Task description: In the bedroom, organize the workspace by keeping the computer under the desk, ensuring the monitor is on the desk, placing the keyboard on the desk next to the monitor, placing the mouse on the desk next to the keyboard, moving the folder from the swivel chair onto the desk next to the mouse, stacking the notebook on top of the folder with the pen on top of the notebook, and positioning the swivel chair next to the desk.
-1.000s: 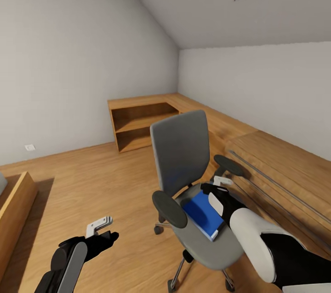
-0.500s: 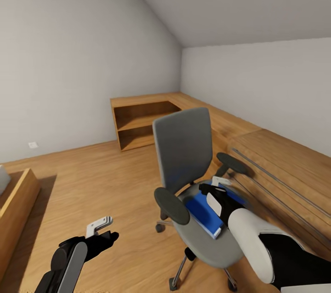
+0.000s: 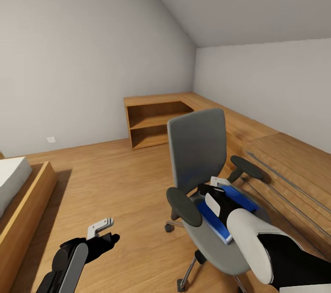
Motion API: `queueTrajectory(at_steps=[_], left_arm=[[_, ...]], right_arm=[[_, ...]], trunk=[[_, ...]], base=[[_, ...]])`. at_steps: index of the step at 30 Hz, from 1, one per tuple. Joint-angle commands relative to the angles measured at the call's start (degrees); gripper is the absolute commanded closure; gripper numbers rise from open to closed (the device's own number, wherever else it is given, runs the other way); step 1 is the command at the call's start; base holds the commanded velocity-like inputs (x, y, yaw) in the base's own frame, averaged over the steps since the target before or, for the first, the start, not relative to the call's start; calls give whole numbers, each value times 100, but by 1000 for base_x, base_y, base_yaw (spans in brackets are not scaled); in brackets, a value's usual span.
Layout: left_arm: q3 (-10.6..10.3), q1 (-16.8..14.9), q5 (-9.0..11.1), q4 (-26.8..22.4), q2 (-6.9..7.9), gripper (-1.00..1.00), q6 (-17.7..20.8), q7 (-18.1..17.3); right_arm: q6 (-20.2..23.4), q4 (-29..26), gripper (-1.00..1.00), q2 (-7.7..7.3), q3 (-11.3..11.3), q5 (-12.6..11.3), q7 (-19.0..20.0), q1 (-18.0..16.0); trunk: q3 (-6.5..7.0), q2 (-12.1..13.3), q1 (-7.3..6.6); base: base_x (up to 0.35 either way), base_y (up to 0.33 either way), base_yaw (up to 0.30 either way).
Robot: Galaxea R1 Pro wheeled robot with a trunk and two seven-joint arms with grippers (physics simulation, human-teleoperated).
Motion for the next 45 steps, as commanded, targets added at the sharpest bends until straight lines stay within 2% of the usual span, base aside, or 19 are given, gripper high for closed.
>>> queueTrajectory(at_steps=[1,29,36,43,45], left_arm=[[7,-4,60,17,-4,-100,20,45],[-6,-4,60,112,-3,-100,1,38],[-6,-4,62,119,-4,-100,1,38],[-6,-4,57,121,-4,-100,1,38],[-6,-5,50,121,-4,-100,-4,45]], right_arm=[[25,-14,-100,3,-24,-12,-15,1],[38,-26,-100,-48,-13,17,-10,8],[684,-29,-100,-49,0,16,-199,8],[743,-36,-100,-49,1,27,-296,8],[749,-36,-100,-49,-4,118,-369,8]], trunk=[[-6,-3,-1],[-6,-3,-1],[-6,-3,-1],[-6,-3,-1],[-6,-3,-1]], base=[[0,0,46],[0,0,5],[0,0,0],[0,0,0],[116,-114,0]])
